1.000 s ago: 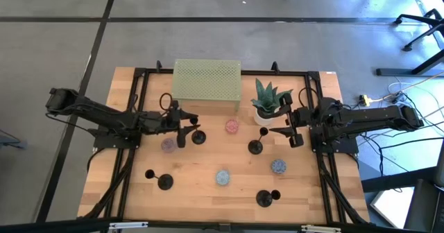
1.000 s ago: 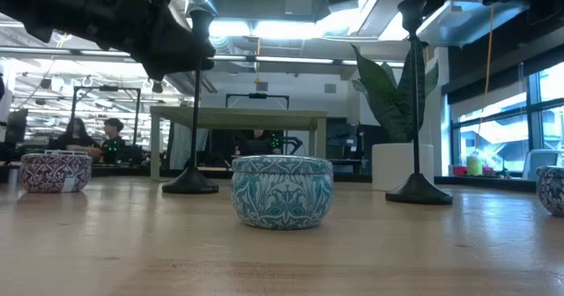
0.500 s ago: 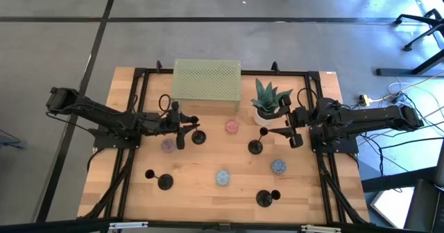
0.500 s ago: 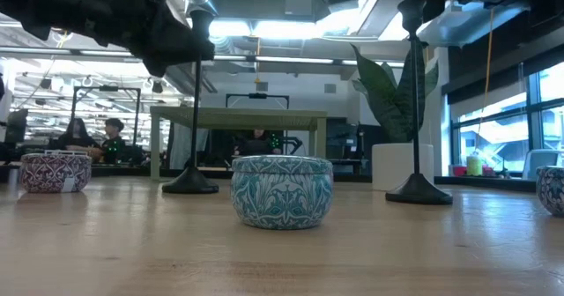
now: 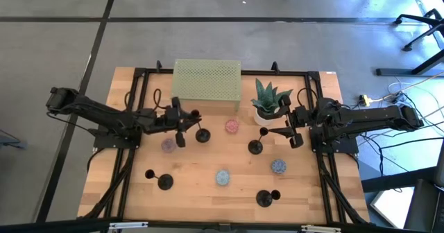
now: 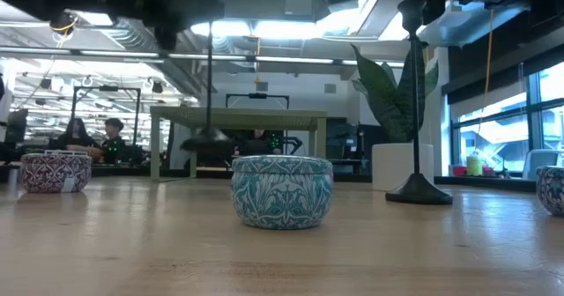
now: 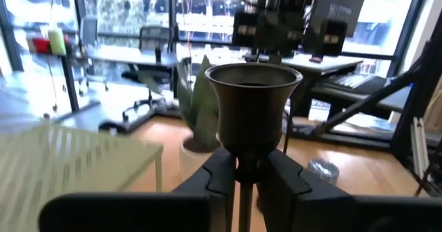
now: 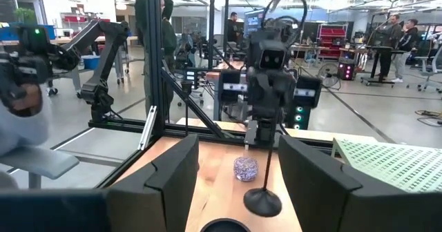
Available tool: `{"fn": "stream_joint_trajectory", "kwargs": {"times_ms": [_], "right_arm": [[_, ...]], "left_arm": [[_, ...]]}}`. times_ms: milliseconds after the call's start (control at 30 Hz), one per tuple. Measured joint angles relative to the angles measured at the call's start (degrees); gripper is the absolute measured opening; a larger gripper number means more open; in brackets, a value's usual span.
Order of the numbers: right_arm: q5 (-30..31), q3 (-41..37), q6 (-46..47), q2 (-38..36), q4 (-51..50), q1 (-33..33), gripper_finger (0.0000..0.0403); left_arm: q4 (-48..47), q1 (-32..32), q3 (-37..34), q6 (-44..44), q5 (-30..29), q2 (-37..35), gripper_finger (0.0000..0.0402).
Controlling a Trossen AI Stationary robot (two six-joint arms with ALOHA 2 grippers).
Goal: Pick & Place candle stick holders
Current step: Put the black candle holder on the shelf
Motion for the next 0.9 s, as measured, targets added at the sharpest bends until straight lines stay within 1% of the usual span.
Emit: {"fn": "stream_joint_trajectory", "kwargs": {"times_ms": [133, 267, 400, 467, 567, 667, 733, 800, 900], "right_arm": [[0.0, 0.0, 0.0, 0.0, 0.0, 0.0, 0.0204], [0.0, 0.0, 0.0, 0.0, 0.0, 0.0, 0.0204], [0.0, 0.0, -0.1, 0.0, 0.0, 0.0, 0.0204], [0.0, 0.0, -0.7, 0.0, 0.1, 0.0, 0.0204], [0.0, 0.0, -1.8, 0.0, 1.1, 0.0, 0.0204], [0.0, 0.0, -1.9, 0.0, 1.5, 0.0, 0.0204], [0.0, 0.0, -1.9, 0.0, 1.8, 0.0, 0.0204], [0.0, 0.0, -2.0, 0.0, 2.1, 0.0, 0.0204], [0.7, 0.0, -2.1, 0.0, 3.0, 0.0, 0.0204]], "left_arm": [[-1.1, 0.1, 4.3, 1.8, -0.5, -0.1, 0.0040], [-7.6, 0.6, 9.7, 3.3, -1.4, -1.0, 0.0036], [-13.3, 0.8, 14.6, 6.2, -2.8, -2.5, 0.0042], [-15.9, 0.8, 16.7, 8.6, -5.8, -3.5, 0.0043], [-19.4, 0.8, 18.8, 12.0, -13.1, -5.4, 0.0041], [-21.0, 1.6, 19.2, 16.6, -19.6, -7.5, 0.0038], [-21.8, 3.2, 19.2, 18.0, -21.9, -8.7, 0.0039], [-21.8, 5.7, 19.2, 18.3, -22.3, -9.8, 0.0042], [-21.8, 10.9, 19.2, 18.2, -19.5, -10.9, 0.0043]]}}
